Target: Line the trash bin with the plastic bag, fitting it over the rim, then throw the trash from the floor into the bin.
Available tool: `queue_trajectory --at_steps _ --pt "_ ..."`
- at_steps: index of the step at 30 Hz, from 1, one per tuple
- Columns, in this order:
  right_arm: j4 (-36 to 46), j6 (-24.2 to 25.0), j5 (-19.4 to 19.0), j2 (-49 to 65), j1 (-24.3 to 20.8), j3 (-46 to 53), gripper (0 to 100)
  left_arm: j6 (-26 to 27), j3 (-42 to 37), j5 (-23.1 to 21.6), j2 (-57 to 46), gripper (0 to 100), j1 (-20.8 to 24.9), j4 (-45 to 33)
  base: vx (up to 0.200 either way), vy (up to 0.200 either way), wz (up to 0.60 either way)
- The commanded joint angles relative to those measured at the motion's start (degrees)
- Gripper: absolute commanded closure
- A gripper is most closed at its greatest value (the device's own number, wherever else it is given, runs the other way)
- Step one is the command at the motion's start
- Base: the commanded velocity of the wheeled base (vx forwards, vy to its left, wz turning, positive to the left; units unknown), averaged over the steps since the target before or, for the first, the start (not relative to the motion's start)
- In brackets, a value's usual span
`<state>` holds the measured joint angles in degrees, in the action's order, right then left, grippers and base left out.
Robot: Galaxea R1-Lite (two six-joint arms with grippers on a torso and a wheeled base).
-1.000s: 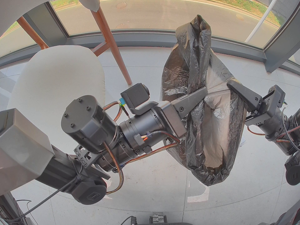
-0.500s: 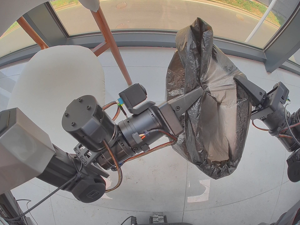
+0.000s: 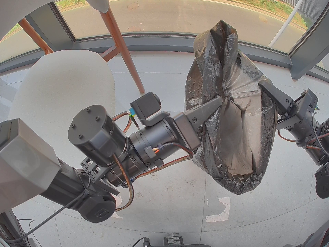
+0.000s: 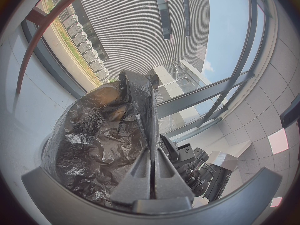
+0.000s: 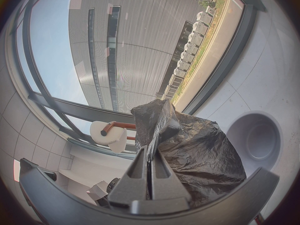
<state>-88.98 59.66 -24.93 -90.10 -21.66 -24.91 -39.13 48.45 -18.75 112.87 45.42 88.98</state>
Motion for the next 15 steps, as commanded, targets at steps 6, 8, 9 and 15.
queue_trajectory --at_steps 6,8,9,15 --pt "-0.05 -5.17 0.14 -3.59 -0.49 0.47 100 0.37 2.0 1.26 -0.02 100 -1.13 0.76 0.0 0.0 0.0" --pt "-0.05 -5.17 0.14 -3.5 -0.49 0.47 100 0.28 2.62 2.31 -0.02 100 -1.04 0.76 -0.1 0.0 0.0" --pt "-0.05 -5.17 0.14 -3.5 -0.49 0.38 100 0.28 2.71 2.49 -0.02 100 -0.95 0.76 -0.2 0.0 0.0" --pt "-0.14 -5.17 0.23 -3.24 -0.49 0.03 100 0.37 2.79 2.49 -0.02 100 -1.13 0.76 -0.2 0.0 0.0"
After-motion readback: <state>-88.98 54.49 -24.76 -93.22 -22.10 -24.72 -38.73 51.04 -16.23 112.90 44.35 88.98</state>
